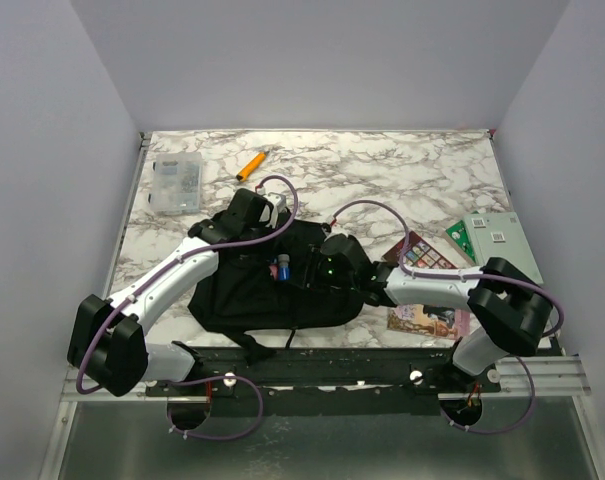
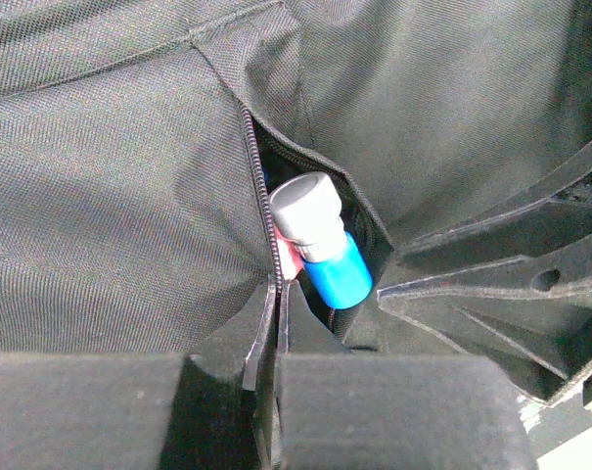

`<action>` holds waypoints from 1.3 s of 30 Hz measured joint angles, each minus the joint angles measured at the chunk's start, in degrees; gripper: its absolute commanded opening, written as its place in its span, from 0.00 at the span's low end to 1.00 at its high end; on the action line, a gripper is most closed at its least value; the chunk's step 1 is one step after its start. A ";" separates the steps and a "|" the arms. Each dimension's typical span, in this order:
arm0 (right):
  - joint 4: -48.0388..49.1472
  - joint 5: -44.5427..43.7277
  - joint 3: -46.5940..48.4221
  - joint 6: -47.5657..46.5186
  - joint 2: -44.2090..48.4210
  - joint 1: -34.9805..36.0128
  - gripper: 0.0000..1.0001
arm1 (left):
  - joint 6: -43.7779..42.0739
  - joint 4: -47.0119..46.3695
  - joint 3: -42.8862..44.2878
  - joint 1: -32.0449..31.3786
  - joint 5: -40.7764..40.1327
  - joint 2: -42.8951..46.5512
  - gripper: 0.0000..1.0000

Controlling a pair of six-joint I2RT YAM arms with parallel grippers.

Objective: Pack the student bag
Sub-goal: Adjust the stationery in the student bag.

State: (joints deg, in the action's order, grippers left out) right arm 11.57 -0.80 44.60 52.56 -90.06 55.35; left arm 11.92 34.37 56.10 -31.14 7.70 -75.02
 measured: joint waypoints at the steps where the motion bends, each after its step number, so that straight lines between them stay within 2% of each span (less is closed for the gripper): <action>1: 0.24 -0.55 0.09 -0.04 0.00 0.00 0.29 | -0.02 0.02 0.00 -0.07 0.00 0.00 0.00; 5: -0.31 -2.47 2.75 -1.31 -1.07 0.04 0.25 | 0.00 -0.09 -0.24 -0.13 0.00 0.00 0.00; 11: -1.40 -2.82 13.16 -4.92 -8.61 0.15 0.25 | -0.04 -0.11 -0.31 -0.50 -0.02 0.00 0.00; 16: -1.66 -2.05 17.49 -6.32 -13.88 0.15 0.25 | -0.09 -0.04 -0.31 -0.50 -0.02 0.00 0.00; 21: -2.54 -1.25 18.12 -6.51 -15.04 0.15 0.26 | -0.11 0.02 -0.33 -0.57 -0.02 0.00 0.00; 25: -5.25 -1.22 16.11 -6.67 -11.34 0.24 0.29 | -0.09 -0.02 -0.33 -0.70 -0.02 0.02 0.00; 32: -10.36 -0.26 10.36 -4.70 -1.75 0.74 0.56 | -0.07 -0.02 -0.33 -0.87 0.04 0.00 0.00; 36: -9.11 0.35 4.66 -1.57 -0.17 4.66 0.64 | -0.07 -0.02 -0.33 -0.87 0.22 0.02 0.00; 39: -8.39 -0.39 3.41 -0.52 -0.70 9.22 0.64 | -0.07 -0.02 -0.33 -0.87 0.22 0.00 0.00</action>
State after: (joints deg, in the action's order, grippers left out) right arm 3.18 -1.19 48.01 52.03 -90.76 64.58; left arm 11.86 34.35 55.77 -32.01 7.92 -75.02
